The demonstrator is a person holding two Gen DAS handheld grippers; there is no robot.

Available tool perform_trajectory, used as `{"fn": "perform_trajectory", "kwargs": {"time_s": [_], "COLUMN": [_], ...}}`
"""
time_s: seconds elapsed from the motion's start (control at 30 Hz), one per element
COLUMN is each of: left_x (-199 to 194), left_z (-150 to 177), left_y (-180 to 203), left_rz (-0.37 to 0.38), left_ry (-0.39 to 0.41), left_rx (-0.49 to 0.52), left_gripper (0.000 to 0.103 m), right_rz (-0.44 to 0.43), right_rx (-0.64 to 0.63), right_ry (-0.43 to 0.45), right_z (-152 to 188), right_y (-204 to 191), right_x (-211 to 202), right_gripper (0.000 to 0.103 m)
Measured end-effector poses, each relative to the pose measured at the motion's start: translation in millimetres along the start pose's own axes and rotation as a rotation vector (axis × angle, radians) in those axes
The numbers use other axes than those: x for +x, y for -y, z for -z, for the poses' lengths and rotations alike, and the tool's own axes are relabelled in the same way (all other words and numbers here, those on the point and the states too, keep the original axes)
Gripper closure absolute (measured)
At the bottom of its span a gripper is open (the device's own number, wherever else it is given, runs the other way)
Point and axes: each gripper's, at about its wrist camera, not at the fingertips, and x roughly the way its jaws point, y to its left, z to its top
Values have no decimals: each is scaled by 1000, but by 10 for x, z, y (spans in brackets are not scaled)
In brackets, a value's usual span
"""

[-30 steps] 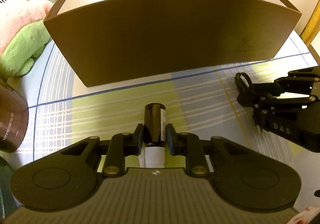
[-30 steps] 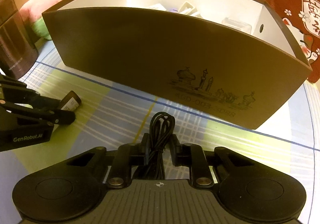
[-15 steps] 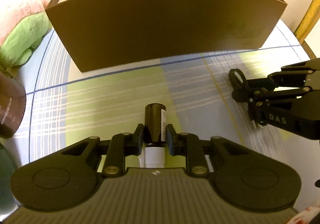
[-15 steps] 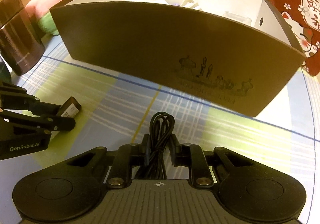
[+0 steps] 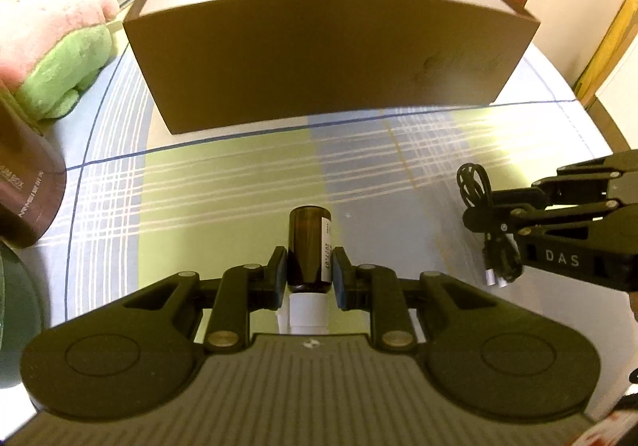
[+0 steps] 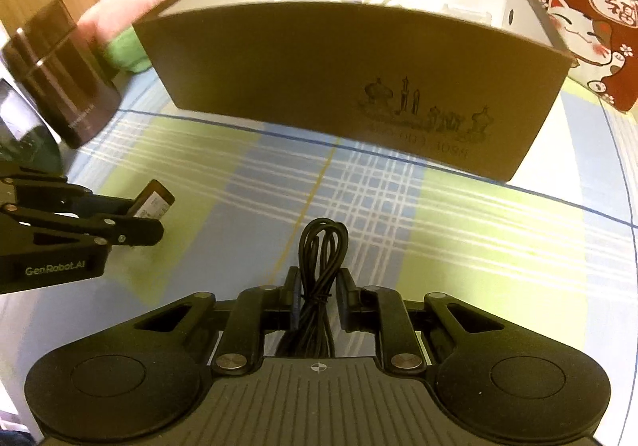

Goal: Organize rigid objects
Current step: 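Lift and carry the bottle with left tool while right carries the cable to the box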

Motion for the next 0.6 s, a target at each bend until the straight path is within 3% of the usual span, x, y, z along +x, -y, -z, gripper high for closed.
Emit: {"fn": "perform_trajectory", "kwargs": {"time_s": [0.6], "left_x": [-518], "left_z": [-149], "left_y": [49], "left_rz": [26], "left_ry": [130], "left_rx": [-18], "left_gripper": [84], "right_rz": [-46], "right_rx": [43], "right_ry": [140], "right_z": [-110], "right_y": [-100], "right_x": [-516], "right_gripper": [92]}}
